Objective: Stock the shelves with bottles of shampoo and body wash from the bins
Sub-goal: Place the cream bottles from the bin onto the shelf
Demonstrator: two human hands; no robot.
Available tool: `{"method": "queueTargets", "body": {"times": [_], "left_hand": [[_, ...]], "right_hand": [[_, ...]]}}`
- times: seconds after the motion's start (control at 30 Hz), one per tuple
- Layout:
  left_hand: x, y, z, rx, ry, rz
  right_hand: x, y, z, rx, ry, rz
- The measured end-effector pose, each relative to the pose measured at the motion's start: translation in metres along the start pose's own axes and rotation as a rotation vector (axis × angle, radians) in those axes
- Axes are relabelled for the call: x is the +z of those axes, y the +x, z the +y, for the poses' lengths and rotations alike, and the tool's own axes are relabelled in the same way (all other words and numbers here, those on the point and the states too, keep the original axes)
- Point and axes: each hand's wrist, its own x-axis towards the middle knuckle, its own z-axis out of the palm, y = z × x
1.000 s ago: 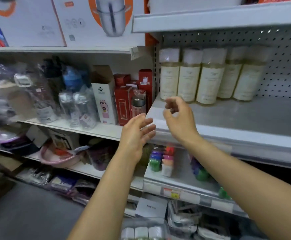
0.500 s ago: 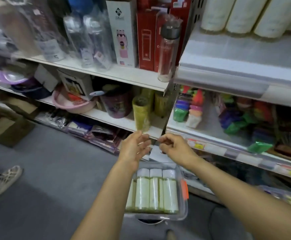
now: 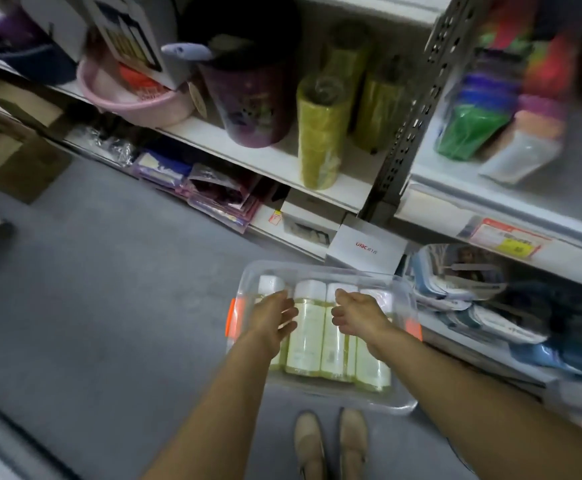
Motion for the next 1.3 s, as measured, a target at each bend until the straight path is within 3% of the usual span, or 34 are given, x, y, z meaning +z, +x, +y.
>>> {"method": "queueTargets", "body": {"times": [0.23, 0.47, 0.63, 0.8, 1.03, 1.3], "left_hand": [[0.012, 0.072, -0.026, -0.079, 0.063, -0.029], [0.020, 0.132, -0.035, -0.052, 0.185, -0.068], [0.021, 0.174, -0.057, -0.119, 0.148, -0.037], [0.011, 0.178, -0.064, -0.139, 0.185, -0.149], [0.012, 0.149, -0.056, 0.106, 0.404, -0.402], [0.002, 0.121, -0.055, 0.356, 0.432, -0.354]], "right_hand": [[0.020, 0.087, 0.031, 0.188, 0.110, -0.008], [0.041, 0.140, 0.034, 0.206, 0.183, 0.010], [0.049, 0.150, 0.036, 0.229, 0.183, 0.014], [0.037, 0.158, 0.046, 0.210, 0.182, 0.071], [0.022, 0.136, 0.057, 0.123, 0.297, 0.051], [0.016, 0.111, 0.049, 0.082, 0.319, -0.032]]}}
